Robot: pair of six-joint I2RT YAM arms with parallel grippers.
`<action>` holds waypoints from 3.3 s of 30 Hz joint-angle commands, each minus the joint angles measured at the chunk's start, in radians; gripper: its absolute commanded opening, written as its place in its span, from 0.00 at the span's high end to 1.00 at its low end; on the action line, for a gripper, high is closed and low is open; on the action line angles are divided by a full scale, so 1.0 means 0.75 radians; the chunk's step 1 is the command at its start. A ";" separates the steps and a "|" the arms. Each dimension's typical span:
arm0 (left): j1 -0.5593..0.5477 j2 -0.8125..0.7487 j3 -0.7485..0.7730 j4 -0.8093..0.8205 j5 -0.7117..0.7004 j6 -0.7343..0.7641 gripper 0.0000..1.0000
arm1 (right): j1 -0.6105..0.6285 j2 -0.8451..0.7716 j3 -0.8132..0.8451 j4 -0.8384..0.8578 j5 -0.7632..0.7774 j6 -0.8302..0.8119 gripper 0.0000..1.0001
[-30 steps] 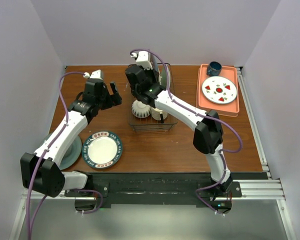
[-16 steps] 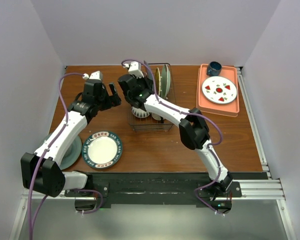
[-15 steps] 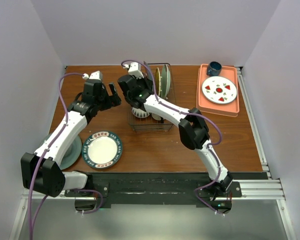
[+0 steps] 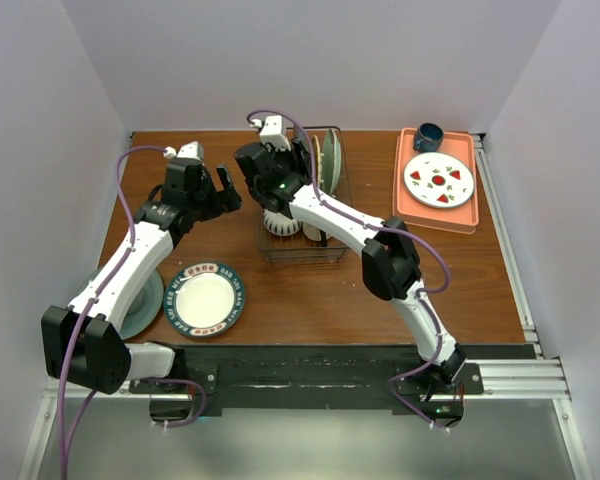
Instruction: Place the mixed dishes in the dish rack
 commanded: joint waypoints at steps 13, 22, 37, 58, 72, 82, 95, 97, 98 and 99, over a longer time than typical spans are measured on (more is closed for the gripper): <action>0.013 -0.059 0.007 0.014 0.044 0.032 0.04 | -0.004 -0.313 0.001 -0.092 -0.057 0.102 0.21; 0.029 -0.098 0.010 -0.017 0.025 0.046 0.03 | -0.002 -0.673 -0.219 -0.315 -0.683 0.325 0.01; 0.035 -0.180 -0.072 -0.031 0.009 0.064 0.02 | 0.139 -1.283 -1.287 0.045 -1.485 0.599 0.06; 0.033 -0.300 -0.121 -0.037 0.187 0.054 0.02 | 0.387 -0.860 -1.670 0.849 -1.473 1.252 0.44; 0.035 -0.343 -0.078 -0.074 0.189 0.072 0.02 | 0.514 -0.524 -1.325 0.541 -1.295 1.387 0.45; 0.035 -0.345 -0.099 -0.054 0.215 0.070 0.02 | 0.516 -0.522 -1.339 0.342 -1.191 1.508 0.90; 0.033 -0.368 -0.177 -0.031 0.236 0.058 0.02 | 0.428 -0.772 -1.613 0.195 -1.090 1.573 1.00; 0.035 -0.372 -0.191 -0.027 0.240 0.054 0.02 | 0.415 -0.816 -1.664 0.197 -1.096 1.569 1.00; 0.035 -0.376 -0.195 -0.029 0.232 0.052 0.02 | 0.407 -0.827 -1.676 0.197 -1.096 1.557 1.00; 0.033 -0.374 -0.203 -0.031 0.224 0.048 0.02 | 0.399 -0.841 -1.691 0.188 -1.100 1.524 0.96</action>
